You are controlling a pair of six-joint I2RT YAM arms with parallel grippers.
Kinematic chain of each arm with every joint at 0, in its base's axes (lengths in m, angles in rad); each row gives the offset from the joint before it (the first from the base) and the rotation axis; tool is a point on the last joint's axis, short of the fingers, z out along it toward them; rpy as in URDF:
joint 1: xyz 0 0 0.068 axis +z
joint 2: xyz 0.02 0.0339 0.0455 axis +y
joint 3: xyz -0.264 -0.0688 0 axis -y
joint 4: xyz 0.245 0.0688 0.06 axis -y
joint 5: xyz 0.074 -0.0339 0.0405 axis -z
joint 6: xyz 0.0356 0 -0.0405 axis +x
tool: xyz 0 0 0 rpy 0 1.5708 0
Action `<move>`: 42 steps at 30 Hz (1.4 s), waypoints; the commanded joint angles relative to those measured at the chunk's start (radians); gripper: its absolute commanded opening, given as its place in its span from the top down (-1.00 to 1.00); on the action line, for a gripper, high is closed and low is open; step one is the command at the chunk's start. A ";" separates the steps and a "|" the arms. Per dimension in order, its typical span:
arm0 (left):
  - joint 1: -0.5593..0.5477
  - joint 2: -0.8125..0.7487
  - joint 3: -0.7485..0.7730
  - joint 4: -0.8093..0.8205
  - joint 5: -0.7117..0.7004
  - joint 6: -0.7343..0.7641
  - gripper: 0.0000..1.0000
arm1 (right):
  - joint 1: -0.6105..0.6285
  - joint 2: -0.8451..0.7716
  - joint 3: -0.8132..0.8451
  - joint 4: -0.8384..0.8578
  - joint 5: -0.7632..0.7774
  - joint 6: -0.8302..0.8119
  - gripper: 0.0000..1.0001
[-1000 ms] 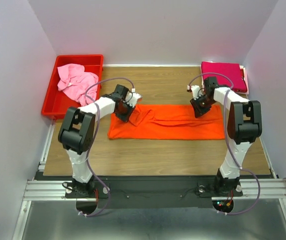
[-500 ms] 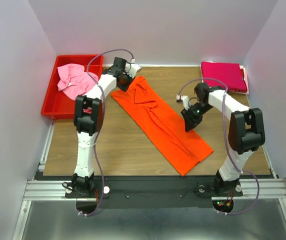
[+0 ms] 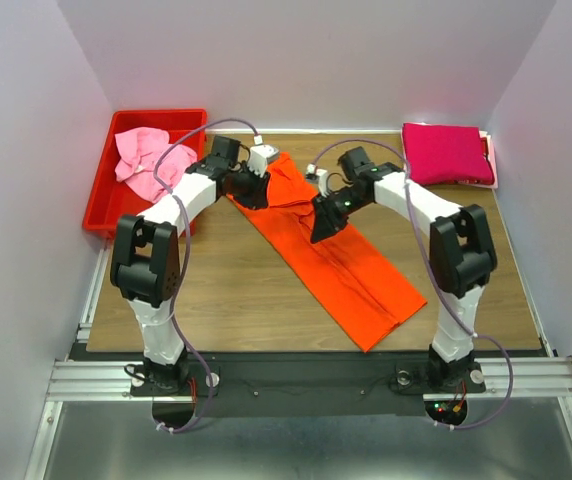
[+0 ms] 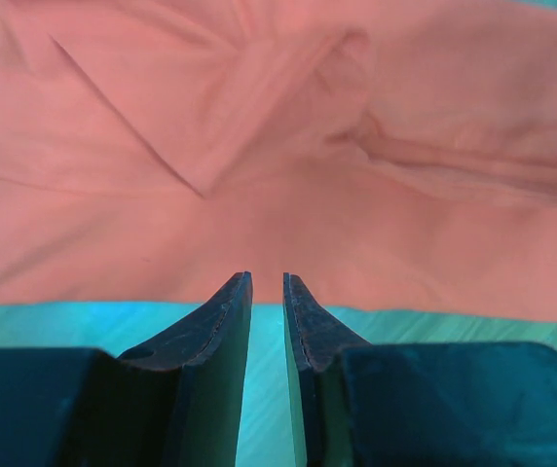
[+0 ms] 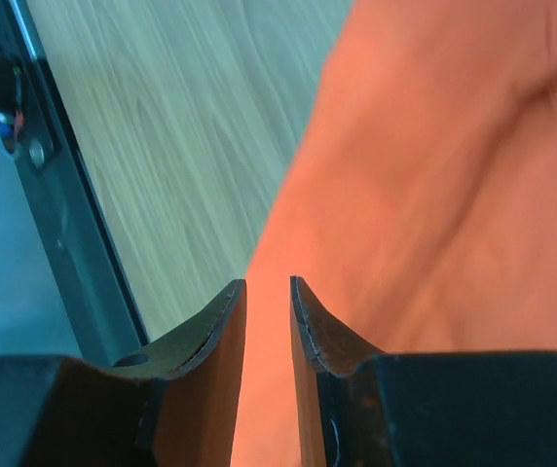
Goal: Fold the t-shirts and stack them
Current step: Fold the tshirt
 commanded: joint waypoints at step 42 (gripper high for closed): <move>0.025 0.311 0.067 0.027 -0.143 -0.038 0.52 | -0.065 0.041 -0.096 0.134 0.022 0.082 0.32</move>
